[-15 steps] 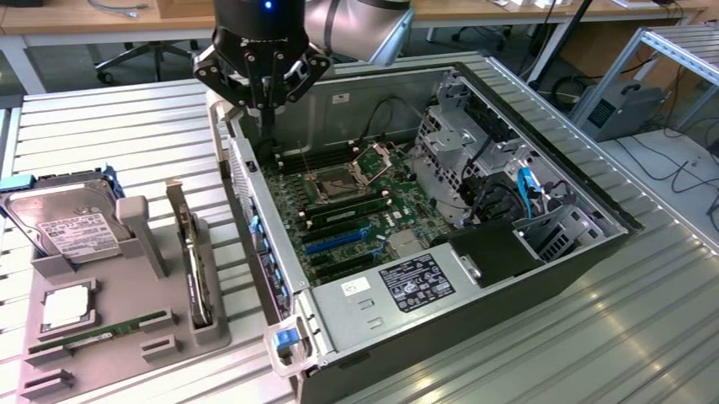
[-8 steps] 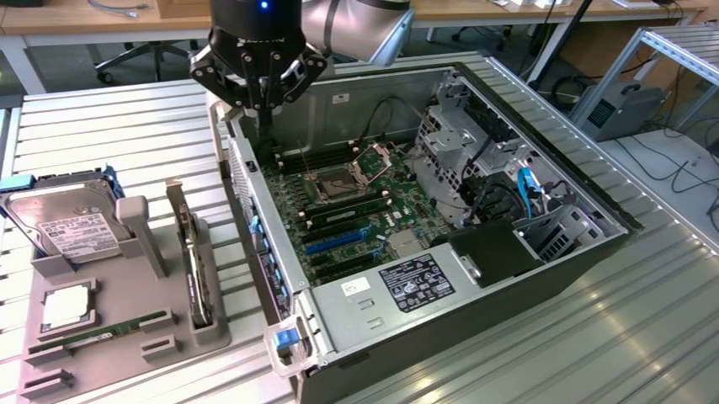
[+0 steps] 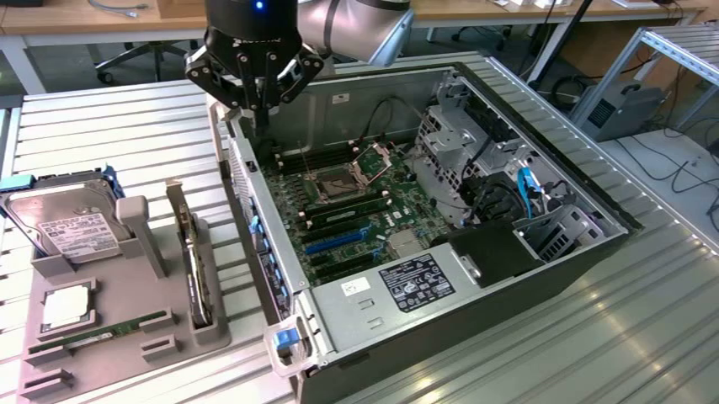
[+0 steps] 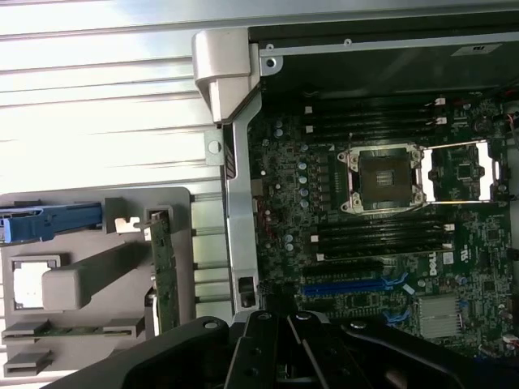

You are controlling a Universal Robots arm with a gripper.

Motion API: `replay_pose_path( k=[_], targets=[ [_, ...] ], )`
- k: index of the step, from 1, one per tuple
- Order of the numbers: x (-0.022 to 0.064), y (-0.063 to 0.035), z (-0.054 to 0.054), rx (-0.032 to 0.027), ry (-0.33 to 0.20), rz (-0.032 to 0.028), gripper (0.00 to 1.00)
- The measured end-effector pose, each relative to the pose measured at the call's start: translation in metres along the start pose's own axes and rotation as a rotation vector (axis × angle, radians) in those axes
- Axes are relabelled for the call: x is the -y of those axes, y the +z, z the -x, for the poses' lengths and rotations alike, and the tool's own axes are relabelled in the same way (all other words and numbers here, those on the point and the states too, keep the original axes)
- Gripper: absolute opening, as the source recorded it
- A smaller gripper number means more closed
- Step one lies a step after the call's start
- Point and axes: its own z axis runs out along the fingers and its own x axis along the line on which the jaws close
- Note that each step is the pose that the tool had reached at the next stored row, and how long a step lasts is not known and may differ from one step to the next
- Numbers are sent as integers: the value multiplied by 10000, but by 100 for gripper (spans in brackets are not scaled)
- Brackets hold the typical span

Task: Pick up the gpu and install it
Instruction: 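Reach for the gpu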

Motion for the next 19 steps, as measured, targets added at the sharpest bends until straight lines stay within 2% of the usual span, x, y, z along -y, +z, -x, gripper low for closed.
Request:
replay_pose_path(
  k=[19],
  targets=[
    [5, -2, -63, 0, 0, -2, 11]
  ],
)
